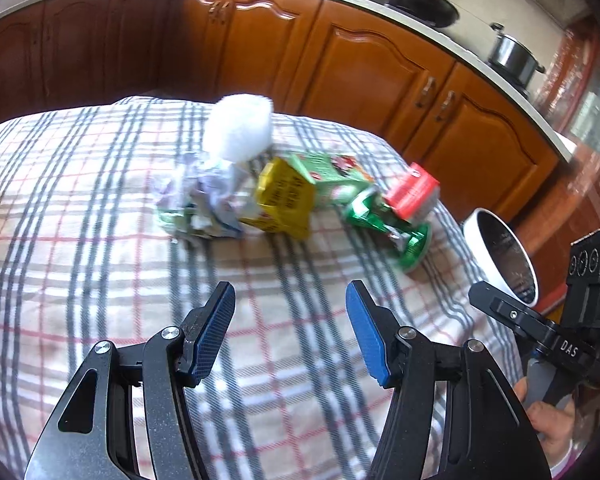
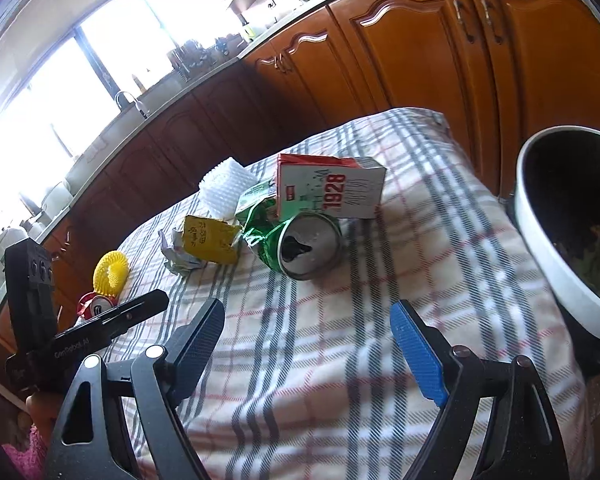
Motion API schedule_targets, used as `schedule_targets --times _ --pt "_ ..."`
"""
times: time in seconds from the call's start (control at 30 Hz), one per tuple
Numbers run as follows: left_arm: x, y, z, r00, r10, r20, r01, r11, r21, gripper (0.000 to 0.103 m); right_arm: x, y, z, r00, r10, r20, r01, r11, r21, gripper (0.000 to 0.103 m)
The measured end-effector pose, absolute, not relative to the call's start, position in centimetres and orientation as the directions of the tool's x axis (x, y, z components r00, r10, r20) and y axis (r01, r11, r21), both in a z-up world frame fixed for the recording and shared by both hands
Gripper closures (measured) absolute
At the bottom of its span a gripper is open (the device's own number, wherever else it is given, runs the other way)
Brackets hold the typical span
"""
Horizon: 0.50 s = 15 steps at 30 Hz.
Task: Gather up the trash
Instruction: 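Move both open tools back toward the remaining trash, then grasp the crumpled silver bag with the left tool while the right tool grasps the crushed green can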
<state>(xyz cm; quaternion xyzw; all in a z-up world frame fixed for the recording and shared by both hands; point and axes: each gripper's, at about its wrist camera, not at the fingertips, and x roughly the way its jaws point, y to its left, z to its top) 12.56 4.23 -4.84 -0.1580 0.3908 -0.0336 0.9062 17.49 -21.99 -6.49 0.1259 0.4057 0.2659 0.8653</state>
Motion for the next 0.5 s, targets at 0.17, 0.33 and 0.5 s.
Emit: schedule_targets --times 0.17,0.33,0.5 --pt "13.8 6.3 -4.9 0.702 -0.130 -0.700 -0.113 0.951 -0.289 0.039 19.0 -20.4 -6.7 0.517 0.570 -0.638 -0.375 0.821 0.430 0.016" --pt "15.7 9.2 -5.2 0.713 -0.099 -0.695 -0.166 0.938 -0.304 0.034 21.3 -19.0 -7.0 0.511 0.561 -0.651 -0.379 0.827 0.415 0.016" --pt "18.3 11.4 -6.3 0.698 -0.120 -0.706 -0.184 0.923 -0.339 0.034 23.9 -17.3 -8.0 0.481 0.540 -0.691 -0.384 0.838 0.388 0.015"
